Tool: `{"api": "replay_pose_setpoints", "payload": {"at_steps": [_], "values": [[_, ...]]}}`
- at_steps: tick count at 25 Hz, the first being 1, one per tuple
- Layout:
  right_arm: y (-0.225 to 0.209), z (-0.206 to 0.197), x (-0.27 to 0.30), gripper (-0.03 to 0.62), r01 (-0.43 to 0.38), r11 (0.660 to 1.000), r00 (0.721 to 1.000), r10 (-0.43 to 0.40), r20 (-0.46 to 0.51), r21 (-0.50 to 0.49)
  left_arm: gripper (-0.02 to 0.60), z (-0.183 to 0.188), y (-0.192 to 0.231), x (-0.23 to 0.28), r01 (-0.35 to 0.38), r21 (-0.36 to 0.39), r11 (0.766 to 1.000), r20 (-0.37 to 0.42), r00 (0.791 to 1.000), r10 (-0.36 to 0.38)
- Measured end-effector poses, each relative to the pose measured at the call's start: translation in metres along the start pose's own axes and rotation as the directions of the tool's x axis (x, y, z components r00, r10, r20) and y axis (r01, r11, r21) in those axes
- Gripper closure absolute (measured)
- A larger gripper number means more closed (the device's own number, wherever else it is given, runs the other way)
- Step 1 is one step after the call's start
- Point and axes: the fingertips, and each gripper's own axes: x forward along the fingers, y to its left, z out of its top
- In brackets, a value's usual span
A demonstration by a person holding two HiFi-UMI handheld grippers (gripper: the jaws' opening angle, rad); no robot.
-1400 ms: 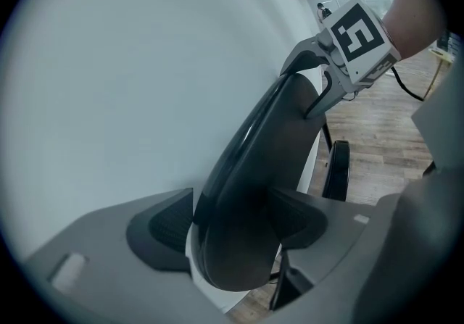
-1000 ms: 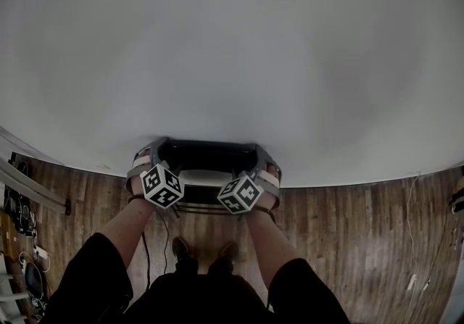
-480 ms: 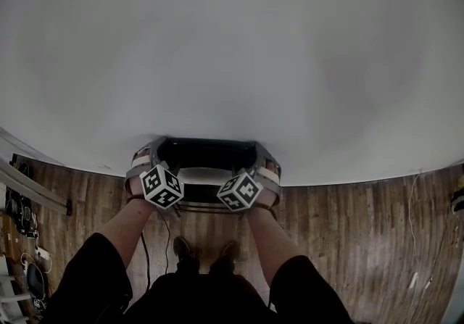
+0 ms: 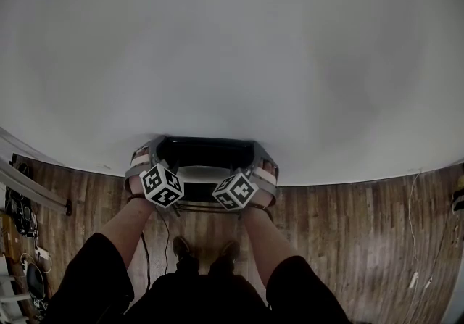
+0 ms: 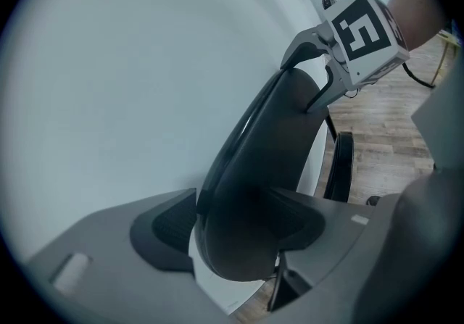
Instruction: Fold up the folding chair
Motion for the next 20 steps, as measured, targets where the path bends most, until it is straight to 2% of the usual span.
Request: {"api": "replay_pose_setpoints", "payload": {"at_steps": [11,20], "values": [[-0.003,0.001,-0.006,0.178,-0.01,0.998,1.0,0.01,0.001,-0.061,0.318,-0.008,0.005,-0.006,-0.004,0.014,1.0,-0.012,1.0,0.004],[0.006,-0.001,-0.026,0.18,-0.068,0.996,0.995,0.071,0.074,-0.05,0.327,-0.013,0.006,-0.036,-0.03,-0.006,1.0,-0.04,0.999,0.03]]}}
